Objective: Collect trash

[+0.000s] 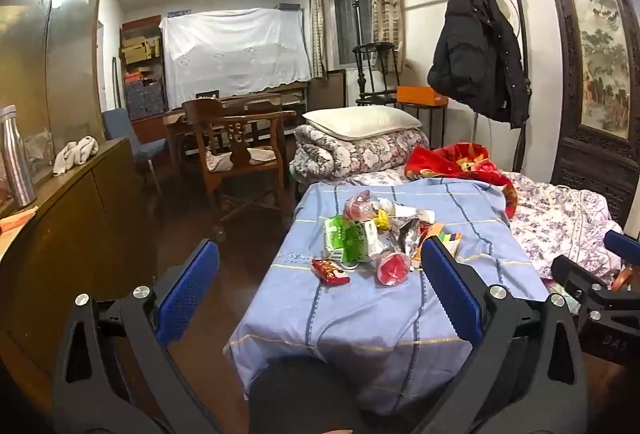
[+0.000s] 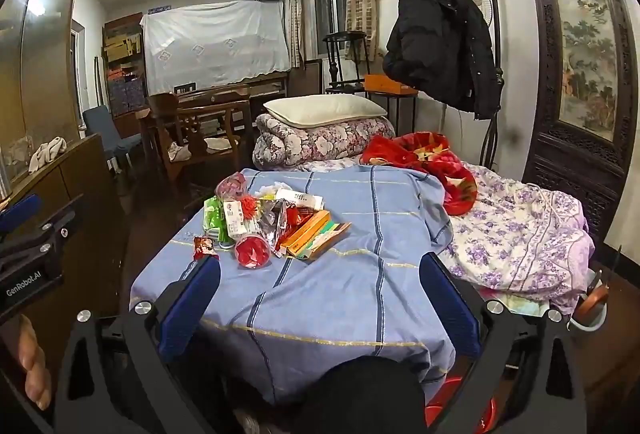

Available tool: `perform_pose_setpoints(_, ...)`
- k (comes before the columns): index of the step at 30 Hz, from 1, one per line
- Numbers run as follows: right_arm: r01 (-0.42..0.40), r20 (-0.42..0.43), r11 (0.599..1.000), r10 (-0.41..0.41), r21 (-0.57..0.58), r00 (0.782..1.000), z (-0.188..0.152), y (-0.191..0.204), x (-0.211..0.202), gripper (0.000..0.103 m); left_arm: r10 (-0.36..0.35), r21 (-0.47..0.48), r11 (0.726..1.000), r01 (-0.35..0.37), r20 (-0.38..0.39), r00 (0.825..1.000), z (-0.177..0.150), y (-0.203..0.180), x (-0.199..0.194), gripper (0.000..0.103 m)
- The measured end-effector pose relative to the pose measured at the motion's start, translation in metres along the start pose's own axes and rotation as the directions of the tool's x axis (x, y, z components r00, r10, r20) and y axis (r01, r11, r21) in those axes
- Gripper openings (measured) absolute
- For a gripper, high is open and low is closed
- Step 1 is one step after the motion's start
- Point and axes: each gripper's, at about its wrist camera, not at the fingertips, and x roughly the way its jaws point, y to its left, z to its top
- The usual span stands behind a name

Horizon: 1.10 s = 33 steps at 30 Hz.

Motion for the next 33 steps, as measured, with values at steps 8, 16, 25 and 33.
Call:
perform_pose_setpoints(8,-0.001,0.016,1.000,0.001,0.002,1.000,0.003,0.007,-0.001,0.097,-0.005,-0.010,1.000,0.005,-0.006,1.000,-0.001,0.001,-0.001,0.097)
perform_pose_setpoints(16,-0.004,0.034,1.000,0.004,0.003,0.999,0.002,0.005,-0.007,0.097,-0.008,0.002,1.000,0.008,0.018,1.000,0.004,0.001,-0.013,0.097)
perform_pose_setpoints(25,-0.005,0.053,1.000,0.004,0.009,0.999,0.004,0.003,-0.014,0.097,-0.012,0.014,1.000,0.012,0.035,0.999,0.005,-0.002,-0.023,0.097)
perform_pose_setpoints(33,-0.005,0.057,1.000,0.005,0.010,0.998,0.005,0.002,-0.016,0.097,-0.013,0.016,1.000,0.013,0.036,0.999,0.007,-0.002,-0.026,0.097)
